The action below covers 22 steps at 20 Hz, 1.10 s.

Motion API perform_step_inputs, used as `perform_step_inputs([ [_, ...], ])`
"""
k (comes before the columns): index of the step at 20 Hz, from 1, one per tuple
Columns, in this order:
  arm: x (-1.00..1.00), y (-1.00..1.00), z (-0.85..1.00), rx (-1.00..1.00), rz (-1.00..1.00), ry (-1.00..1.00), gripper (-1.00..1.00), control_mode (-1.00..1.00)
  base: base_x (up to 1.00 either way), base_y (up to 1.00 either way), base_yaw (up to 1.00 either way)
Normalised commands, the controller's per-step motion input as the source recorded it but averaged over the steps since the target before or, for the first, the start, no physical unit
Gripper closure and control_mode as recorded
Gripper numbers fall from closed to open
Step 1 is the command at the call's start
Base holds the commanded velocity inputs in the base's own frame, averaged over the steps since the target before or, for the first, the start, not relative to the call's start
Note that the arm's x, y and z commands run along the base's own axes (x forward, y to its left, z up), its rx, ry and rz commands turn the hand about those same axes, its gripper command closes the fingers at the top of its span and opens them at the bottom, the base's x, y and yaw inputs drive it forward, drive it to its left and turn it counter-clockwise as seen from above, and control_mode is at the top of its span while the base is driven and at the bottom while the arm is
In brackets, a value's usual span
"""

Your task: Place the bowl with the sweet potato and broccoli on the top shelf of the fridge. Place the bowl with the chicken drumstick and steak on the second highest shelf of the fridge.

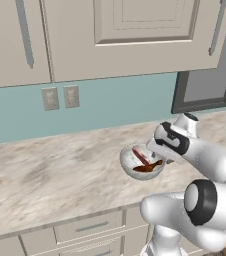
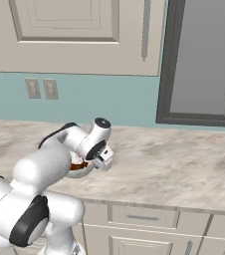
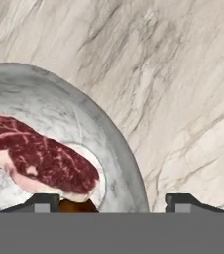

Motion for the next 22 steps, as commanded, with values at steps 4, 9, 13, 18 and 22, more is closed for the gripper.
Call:
perform_step_inputs([
  [4, 0.04, 0.00, -0.57, 0.00, 0.06, 0.01, 1.00, -1.00, 0.00, 0.00, 0.00],
  [9, 0.00, 0.00, -0.53, 0.00, 0.07, 0.00, 1.00, -1.00, 0.00, 0.00, 0.00],
  [13, 0.00, 0.04, -0.15, 0.00, 0.01, 0.01, 1.00, -1.00, 0.00, 0.00, 0.00],
  [18, -0.27, 0.11, 0.45, 0.00, -0.04, -0.05, 1.00, -1.00, 0.00, 0.00, 0.00],
  [22, -0.54, 0.52, 0.82, -0.03, -0.20, -0.20, 1.00, -1.00, 0.00, 0.00, 0.00],
])
